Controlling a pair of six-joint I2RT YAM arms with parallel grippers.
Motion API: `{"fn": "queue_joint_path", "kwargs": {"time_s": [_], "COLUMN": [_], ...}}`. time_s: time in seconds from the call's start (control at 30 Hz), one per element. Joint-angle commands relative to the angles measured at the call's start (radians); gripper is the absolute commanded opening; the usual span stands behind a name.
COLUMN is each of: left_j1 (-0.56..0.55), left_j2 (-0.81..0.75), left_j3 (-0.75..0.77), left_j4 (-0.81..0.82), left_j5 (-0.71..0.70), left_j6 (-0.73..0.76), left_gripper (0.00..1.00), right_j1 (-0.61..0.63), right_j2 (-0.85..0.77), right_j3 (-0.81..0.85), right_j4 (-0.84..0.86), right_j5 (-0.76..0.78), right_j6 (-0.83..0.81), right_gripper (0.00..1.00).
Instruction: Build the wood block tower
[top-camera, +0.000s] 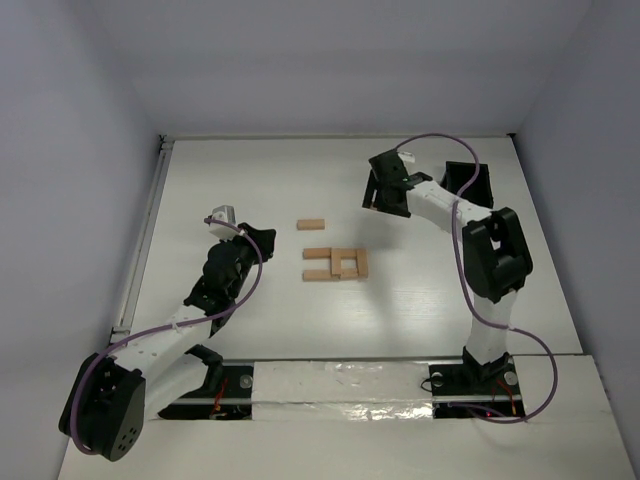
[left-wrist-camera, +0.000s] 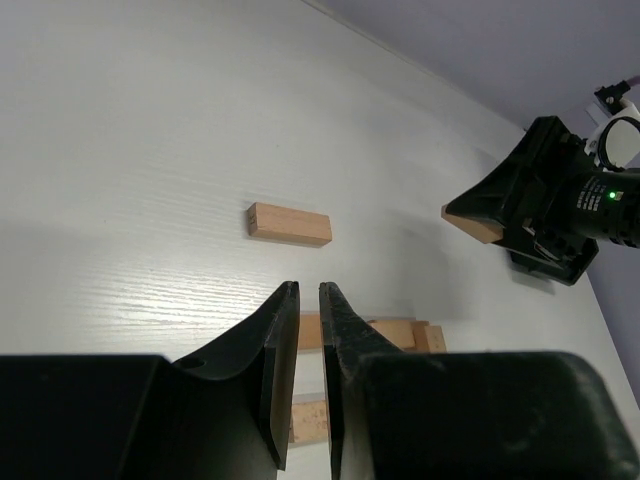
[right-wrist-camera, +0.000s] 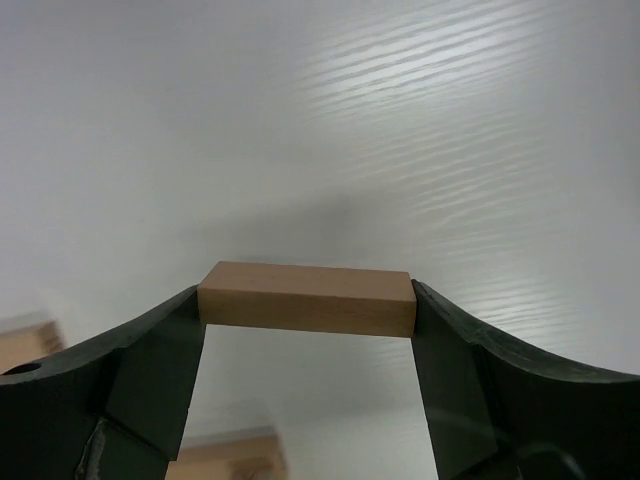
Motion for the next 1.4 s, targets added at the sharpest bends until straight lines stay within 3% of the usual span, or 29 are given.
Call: {"fn": "queue_joint_path", "kwargs": {"time_s": [0.0,0.13,0.43,0.6,0.77,1.03,1.07,1.13,1.17,1.23,1.3,1.37], "left_j1": [0.005,0.005,0.005,0.005,0.005,0.005,0.005,0.005,0.005,0.005,0.005,0.005], "left_j2": [0.0,-0.003,-0.003,0.002,0.0,0.0,0.002,-0.003,-0.004,-0.001,0.003,0.002], "left_j3": [0.046,0.046,0.044,0.044,0.046,0.046,0.047,0.047,0.046,0.044,0.047,0.046], "left_j4": [0.031,0.027,0.031,0.035,0.03,0.033,0.033,0.031,0.031,0.033,0.031,0.033], "left_j5": [-0.009,-0.015,-0.011,-0.005,-0.012,-0.006,-0.003,-0.002,-0.005,-0.008,-0.002,-0.005], "left_j6": [0.019,0.022,0.02,0.019,0.02,0.019,0.019,0.02,0.02,0.02,0.02,0.019], "left_gripper": [0.12,0.12,0.12,0.12,0.12,0.12,0.12,0.12,0.12,0.12,0.12,0.12], "right_j1": [-0.01,-0.035,-0.044,-0.044,-0.044,-0.044,-0.044,-0.044,-0.044,-0.044,-0.044,-0.053], "right_j2": [-0.003,0.054,0.112,0.057,-0.042,-0.17,-0.172,-0.158,-0.135,-0.118,-0.101,-0.071], "right_j3": [-0.015,0.034,0.002,-0.067,-0.124,-0.153,-0.155,-0.144,-0.132,-0.11,-0.092,-0.057], "right_j4": [0.035,-0.028,0.015,0.086,0.143,0.129,0.135,0.13,0.103,0.092,0.072,0.026], "right_j5": [0.118,0.228,0.123,0.028,-0.095,-0.045,-0.051,-0.074,-0.086,-0.088,-0.123,-0.155], "right_j6": [-0.041,-0.046,0.017,0.022,0.017,-0.026,-0.038,-0.09,-0.128,-0.174,-0.265,-0.305], "right_gripper": [0.62,0.62,0.67,0.87,0.88,0.89,0.87,0.74,0.6,0.44,0.08,0.09]}}
